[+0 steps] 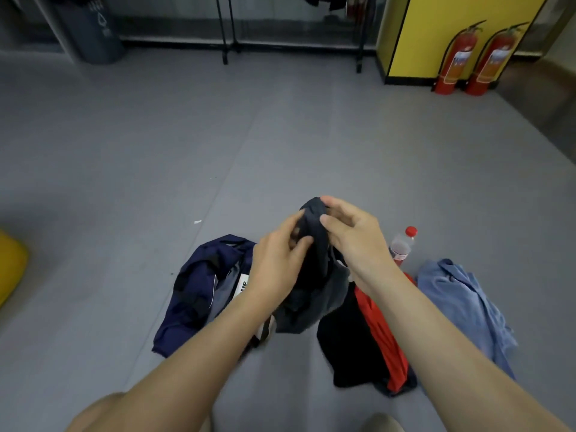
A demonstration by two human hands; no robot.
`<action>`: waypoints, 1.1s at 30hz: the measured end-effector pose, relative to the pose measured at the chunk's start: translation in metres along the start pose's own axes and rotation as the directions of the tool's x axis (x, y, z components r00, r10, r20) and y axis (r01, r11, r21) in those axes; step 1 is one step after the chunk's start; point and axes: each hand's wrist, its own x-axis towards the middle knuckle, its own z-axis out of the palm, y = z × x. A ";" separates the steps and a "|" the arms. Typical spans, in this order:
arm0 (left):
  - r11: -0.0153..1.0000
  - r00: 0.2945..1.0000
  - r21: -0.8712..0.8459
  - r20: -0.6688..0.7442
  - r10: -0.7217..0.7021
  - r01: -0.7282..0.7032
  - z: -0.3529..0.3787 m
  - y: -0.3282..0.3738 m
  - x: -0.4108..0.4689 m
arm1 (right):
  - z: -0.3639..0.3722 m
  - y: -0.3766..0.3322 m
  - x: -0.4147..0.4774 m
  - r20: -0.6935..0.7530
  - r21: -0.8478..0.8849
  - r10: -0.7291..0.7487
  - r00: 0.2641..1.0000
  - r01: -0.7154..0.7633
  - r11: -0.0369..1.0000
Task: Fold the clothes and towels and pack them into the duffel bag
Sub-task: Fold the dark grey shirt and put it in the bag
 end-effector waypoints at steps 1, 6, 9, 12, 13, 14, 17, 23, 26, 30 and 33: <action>0.998 0.999 -0.046 0.006 -0.041 0.042 -0.004 -0.004 0.005 | 0.001 0.003 0.001 0.028 -0.027 -0.011 1.000 0.011 1.000; 0.973 0.993 -0.200 0.012 -0.116 0.116 -0.019 -0.010 0.026 | 0.004 0.027 0.003 0.207 -0.450 -0.141 0.968 0.222 0.865; 0.953 0.991 -0.277 -0.019 -0.133 0.122 -0.024 -0.010 0.031 | 0.008 0.028 0.001 0.307 -0.660 -0.109 0.945 0.294 0.692; 0.911 0.981 -0.387 -0.065 -0.181 0.143 -0.032 -0.008 0.036 | 0.016 0.027 -0.006 0.381 -0.693 -0.065 0.922 0.331 0.641; 0.883 0.975 -0.441 -0.067 -0.211 0.161 -0.035 -0.008 0.036 | 0.018 0.029 -0.008 0.396 -0.696 -0.043 0.917 0.331 0.637; 0.848 0.968 -0.499 -0.063 -0.242 0.179 -0.038 -0.008 0.037 | 0.021 0.031 -0.010 0.411 -0.706 -0.021 0.912 0.333 0.625; 0.768 0.945 -0.601 -0.062 -0.320 0.220 -0.046 -0.010 0.039 | 0.025 0.044 -0.009 0.423 -0.790 -0.055 0.904 0.398 0.467; 0.943 0.977 -0.297 -0.104 -0.189 0.150 -0.051 -0.028 0.042 | 0.027 0.039 -0.001 0.286 -0.788 -0.280 0.917 0.391 0.475; 0.997 0.999 0.075 -0.035 -0.017 0.020 -0.048 -0.033 0.033 | 0.027 0.032 0.000 0.191 -0.743 -0.316 0.929 0.348 0.571; 0.992 0.993 0.125 0.121 0.019 -0.034 -0.050 -0.028 0.021 | 0.021 0.030 0.009 0.066 -0.646 -0.256 0.965 0.236 0.725; 0.986 0.973 0.159 0.229 0.002 -0.039 -0.050 -0.030 0.017 | 0.016 0.028 0.013 0.062 -0.564 -0.201 0.978 0.200 0.801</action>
